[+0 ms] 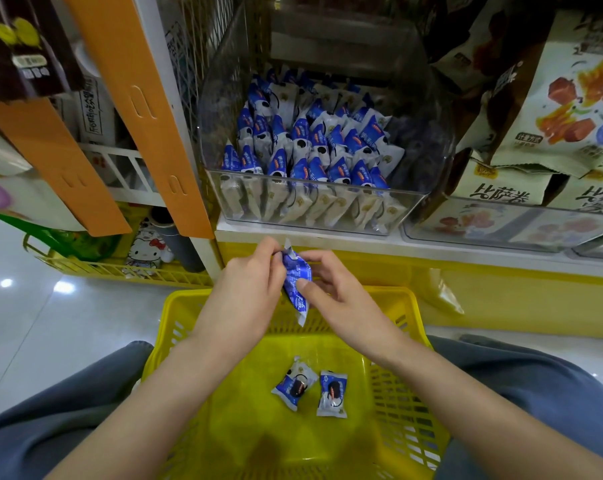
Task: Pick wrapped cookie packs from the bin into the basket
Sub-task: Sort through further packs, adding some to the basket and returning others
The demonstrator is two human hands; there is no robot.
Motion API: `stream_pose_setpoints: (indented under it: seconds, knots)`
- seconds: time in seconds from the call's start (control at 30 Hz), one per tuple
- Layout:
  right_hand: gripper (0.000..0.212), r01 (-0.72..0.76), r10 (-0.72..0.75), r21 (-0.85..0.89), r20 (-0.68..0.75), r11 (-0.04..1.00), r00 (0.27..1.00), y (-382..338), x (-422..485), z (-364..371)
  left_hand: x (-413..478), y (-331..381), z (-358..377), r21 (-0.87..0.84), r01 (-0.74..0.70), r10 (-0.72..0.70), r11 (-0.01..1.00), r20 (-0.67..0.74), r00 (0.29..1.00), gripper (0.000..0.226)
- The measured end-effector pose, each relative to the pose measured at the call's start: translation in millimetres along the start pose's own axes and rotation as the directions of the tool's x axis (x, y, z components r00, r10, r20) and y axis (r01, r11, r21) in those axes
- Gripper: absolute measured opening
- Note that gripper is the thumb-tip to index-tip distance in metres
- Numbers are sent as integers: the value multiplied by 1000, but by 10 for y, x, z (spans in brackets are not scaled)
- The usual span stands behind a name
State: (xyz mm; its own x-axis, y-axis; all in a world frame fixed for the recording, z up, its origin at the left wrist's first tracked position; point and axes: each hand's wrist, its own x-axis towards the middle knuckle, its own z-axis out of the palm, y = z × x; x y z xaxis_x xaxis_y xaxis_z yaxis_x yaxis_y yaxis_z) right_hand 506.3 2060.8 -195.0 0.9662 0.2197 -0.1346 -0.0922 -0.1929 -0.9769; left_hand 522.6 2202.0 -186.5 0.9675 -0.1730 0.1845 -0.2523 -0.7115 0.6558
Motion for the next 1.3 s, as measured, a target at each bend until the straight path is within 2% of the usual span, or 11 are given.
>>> stream_pose_setpoints:
  seconds: [0.13, 0.3, 0.4, 0.53, 0.7, 0.77, 0.93, 1.03, 1.17, 1.23, 1.3]
  knots:
    - [23, -46, 54, 108, -81, 993, 995, -18, 31, -27, 13, 11, 35, -224, 132, -124, 966, 50, 991, 10]
    - [40, -123, 173, 241, -197, 963, 965, -10, 67, -73, -7, 44, 143, -482, 282, -212, 829, 195, 958, 18]
    - [43, -141, 182, 240, -161, 961, 970, 15, 68, -62, 17, 45, 129, -528, 310, -222, 791, 224, 949, 23]
    - [53, -85, 98, 73, -202, 994, 975, 11, 88, -87, 36, 103, 99, -714, 393, -248, 579, 305, 919, 11]
    - [71, 99, -176, -332, -212, 938, 961, 16, 41, -54, 18, 140, 100, -727, 317, -197, 609, 249, 948, 11]
    - [62, 104, -170, -304, -200, 947, 965, -8, 40, -60, 32, 138, 84, -731, 307, -213, 610, 222, 951, 16]
    - [8, 131, -141, -61, -203, 990, 969, -81, 55, -167, 49, 134, 22, -700, 269, -124, 662, 252, 960, 19]
    - [10, 212, -251, -175, -245, 962, 937, -70, 45, -174, 33, 150, 11, -691, 302, -160, 657, 264, 951, 22]
    - [7, 389, -515, -450, -201, 804, 833, -79, 23, -181, 34, 164, -2, -703, 411, -236, 580, 337, 911, 26]
    - [8, 370, -476, -407, -196, 835, 858, -104, 12, -189, 31, 174, -1, -706, 426, -252, 566, 343, 905, 25]
    - [15, 260, -316, -291, -166, 921, 934, -135, -6, -162, 53, 180, -1, -724, 422, -289, 546, 310, 906, 24]
